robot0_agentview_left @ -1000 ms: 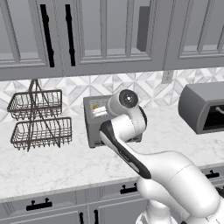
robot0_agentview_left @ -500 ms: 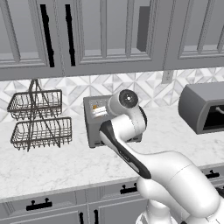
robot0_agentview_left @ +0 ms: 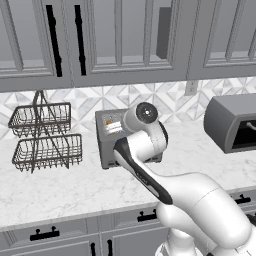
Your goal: Start the toaster. Once the lever pops up, take the bread to the plate on the dining counter.
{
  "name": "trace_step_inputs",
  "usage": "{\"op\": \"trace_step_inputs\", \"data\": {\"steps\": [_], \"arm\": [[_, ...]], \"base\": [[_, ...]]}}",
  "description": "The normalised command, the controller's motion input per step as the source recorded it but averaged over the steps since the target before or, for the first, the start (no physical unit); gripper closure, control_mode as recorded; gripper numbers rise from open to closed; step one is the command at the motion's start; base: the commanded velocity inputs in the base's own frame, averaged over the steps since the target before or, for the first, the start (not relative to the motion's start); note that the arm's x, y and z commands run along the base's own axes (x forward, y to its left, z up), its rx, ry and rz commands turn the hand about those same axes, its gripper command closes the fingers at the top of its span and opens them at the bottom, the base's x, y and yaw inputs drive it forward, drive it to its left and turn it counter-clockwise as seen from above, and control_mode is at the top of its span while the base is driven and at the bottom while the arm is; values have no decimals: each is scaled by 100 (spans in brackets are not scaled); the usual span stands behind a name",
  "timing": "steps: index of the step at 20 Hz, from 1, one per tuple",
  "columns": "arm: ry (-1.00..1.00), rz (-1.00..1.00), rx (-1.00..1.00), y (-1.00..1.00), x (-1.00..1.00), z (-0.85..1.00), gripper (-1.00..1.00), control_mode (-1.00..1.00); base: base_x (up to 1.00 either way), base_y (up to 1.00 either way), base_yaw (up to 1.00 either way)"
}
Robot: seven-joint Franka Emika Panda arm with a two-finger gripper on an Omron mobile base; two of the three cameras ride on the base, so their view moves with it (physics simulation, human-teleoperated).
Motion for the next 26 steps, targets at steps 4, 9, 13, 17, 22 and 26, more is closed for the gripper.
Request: {"op": "trace_step_inputs", "data": {"steps": [4, 9, 13, 17, 22, 26], "arm": [[0, 0, 0, 0, 0, 0, -100, -100], [0, 0, 0, 0, 0, 0, -100, -100], [0, 0, 0, 0, 0, 0, -100, -100], [0, 0, 0, 0, 0, 0, -100, -100], [0, 0, 0, 0, 0, 0, -100, -100], [0, 0, 0, 0, 0, 0, -100, -100]], "base": [[0, 0, 0], [0, 0, 0], [0, 0, 0], [0, 0, 0], [0, 0, 0], [0, 0, 0]]}}
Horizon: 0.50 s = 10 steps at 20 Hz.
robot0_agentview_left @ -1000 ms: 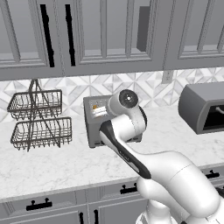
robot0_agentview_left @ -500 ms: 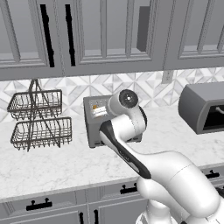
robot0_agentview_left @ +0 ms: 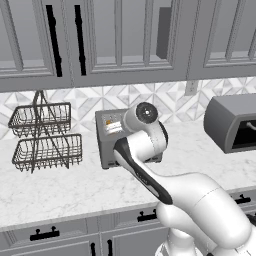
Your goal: Start the toaster. Once the lever pops up, take the bread to the plate on the dining counter.
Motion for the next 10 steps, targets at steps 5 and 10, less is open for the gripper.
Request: {"op": "trace_step_inputs", "data": {"steps": [5, 10], "arm": [[0, 0, 0, 0, 0, 0, -100, -100], [0, 0, 0, 0, 0, 0, -100, -100]], "base": [[0, 0, 0], [0, 0, 0]]}}
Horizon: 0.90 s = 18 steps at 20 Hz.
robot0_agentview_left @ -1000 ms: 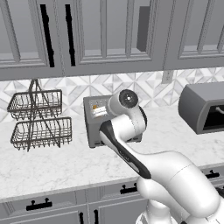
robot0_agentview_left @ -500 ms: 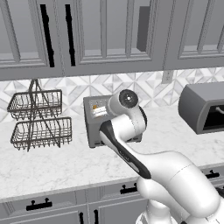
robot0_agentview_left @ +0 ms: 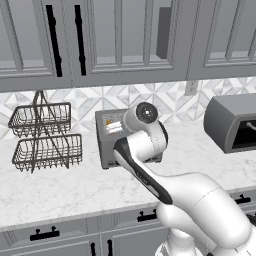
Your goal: Start the toaster. Once the lever pops up, take the bread to the plate on the dining counter.
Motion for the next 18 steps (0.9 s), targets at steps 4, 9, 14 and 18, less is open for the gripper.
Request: {"op": "trace_step_inputs", "data": {"steps": [4, 9, 14, 18], "arm": [[0, 0, 0, 0, 0, 0, -100, -100], [0, 0, 0, 0, 0, 0, -100, -100], [0, 0, 0, 0, 0, 0, -100, -100], [0, 0, 0, 0, 0, 0, -100, -100]], "base": [[0, 0, 0], [0, 0, 0], [0, 0, 0], [0, 0, 0]]}}
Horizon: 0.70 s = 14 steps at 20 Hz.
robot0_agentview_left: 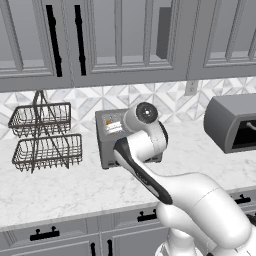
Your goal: Start the toaster. Once the lever pops up, take the bread to the plate on the dining counter.
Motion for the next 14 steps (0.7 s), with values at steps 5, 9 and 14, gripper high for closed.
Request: {"op": "trace_step_inputs", "data": {"steps": [5, 9, 14], "arm": [[0, 0, 0, 0, 0, 0, -100, -100], [0, 0, 0, 0, 0, 0, -100, -100], [0, 0, 0, 0, 0, 0, -100, -100]], "base": [[0, 0, 0], [0, 0, 0], [0, 0, 0]]}}
